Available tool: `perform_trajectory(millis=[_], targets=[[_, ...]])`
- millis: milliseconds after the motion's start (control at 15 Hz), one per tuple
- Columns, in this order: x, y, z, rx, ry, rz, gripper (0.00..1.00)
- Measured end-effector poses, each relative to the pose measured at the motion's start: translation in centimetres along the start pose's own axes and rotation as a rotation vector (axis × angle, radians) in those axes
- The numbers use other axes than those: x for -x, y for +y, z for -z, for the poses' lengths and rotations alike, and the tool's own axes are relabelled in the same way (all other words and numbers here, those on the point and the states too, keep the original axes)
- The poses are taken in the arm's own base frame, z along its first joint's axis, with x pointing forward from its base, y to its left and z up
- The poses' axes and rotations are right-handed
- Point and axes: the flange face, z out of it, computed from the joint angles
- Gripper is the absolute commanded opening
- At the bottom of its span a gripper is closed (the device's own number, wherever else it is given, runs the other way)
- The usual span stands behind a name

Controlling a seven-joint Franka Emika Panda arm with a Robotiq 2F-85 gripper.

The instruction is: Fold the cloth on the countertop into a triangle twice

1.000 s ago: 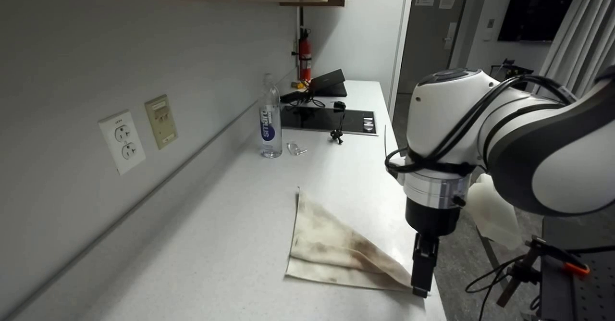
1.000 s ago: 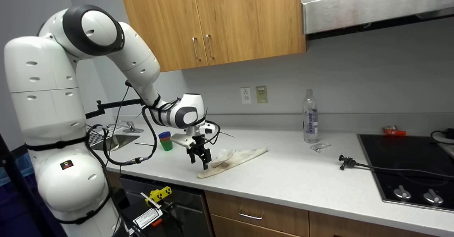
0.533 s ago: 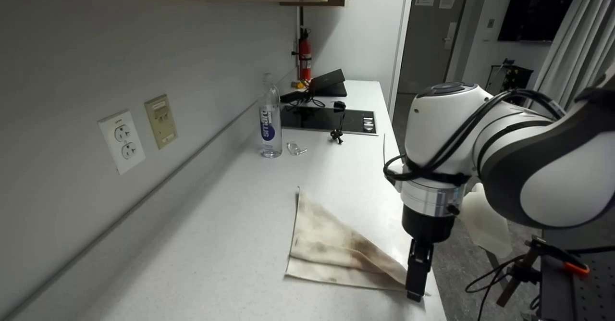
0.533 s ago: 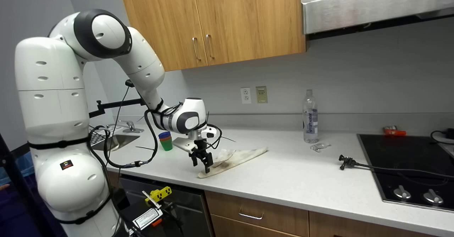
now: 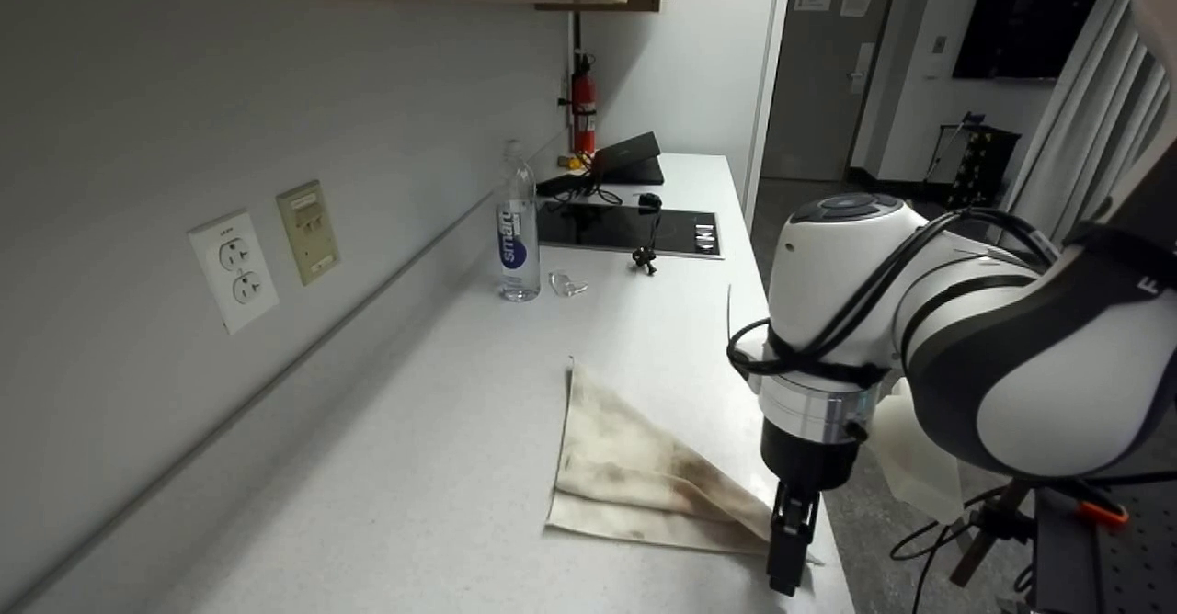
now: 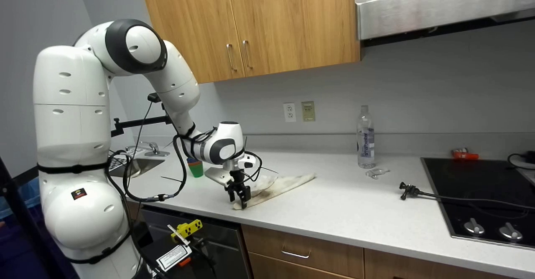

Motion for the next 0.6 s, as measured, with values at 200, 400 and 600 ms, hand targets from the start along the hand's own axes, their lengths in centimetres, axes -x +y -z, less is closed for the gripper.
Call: perform_trajectory(millis=[200, 400, 600], targets=[[-0.1, -0.02, -0.34, -0.001, -0.004, -0.001, 0.25], [-0.44, -0.08, -0.14, -0.003, 0.003, -0.001, 0.03], [-0.46, -0.15, -0.11, -0.011, 0.0, -0.006, 0.0]])
